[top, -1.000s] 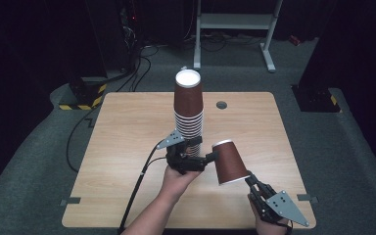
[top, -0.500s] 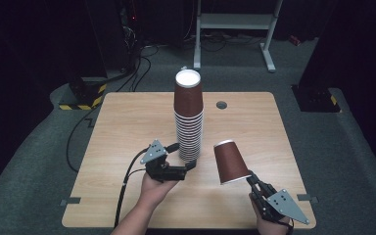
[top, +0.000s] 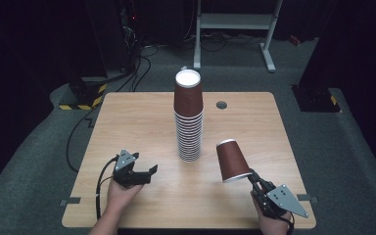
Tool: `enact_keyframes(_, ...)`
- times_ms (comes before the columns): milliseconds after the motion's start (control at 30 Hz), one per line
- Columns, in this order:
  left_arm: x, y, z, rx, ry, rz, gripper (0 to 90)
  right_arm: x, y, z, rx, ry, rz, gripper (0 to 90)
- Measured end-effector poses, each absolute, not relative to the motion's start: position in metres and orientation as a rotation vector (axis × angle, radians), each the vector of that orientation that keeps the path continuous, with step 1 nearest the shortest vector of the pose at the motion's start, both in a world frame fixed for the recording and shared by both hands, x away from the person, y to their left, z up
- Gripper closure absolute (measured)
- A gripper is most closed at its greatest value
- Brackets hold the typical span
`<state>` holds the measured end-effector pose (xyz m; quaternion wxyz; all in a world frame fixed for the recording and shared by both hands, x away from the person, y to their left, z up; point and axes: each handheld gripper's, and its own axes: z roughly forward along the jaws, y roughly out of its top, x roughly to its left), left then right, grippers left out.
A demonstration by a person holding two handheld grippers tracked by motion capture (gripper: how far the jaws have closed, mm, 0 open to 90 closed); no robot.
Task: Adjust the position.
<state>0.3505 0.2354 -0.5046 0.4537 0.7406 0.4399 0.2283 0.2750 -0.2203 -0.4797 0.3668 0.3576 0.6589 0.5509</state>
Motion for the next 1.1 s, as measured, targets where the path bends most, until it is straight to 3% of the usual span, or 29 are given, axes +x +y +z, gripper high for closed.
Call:
enact_keyframes(367, 0.350, 0.267, -0.529, 1.988, 1.191, 0.618, 8.9, 0.290, -0.224, -0.484, 1.015, 1.771, 1.329, 86.6)
enact_keyframes(833, 0.349, 0.278, -0.534, 1.887, 1.174, 0.524, 11.6, 0.296, -0.211, -0.464, 1.061, 1.960, 1.186, 86.5)
enact_keyframes(1100, 0.346, 0.277, -0.534, 1.887, 1.159, 0.557, 12.8, 0.302, -0.215, -0.446, 1.108, 2.048, 1.094, 86.4)
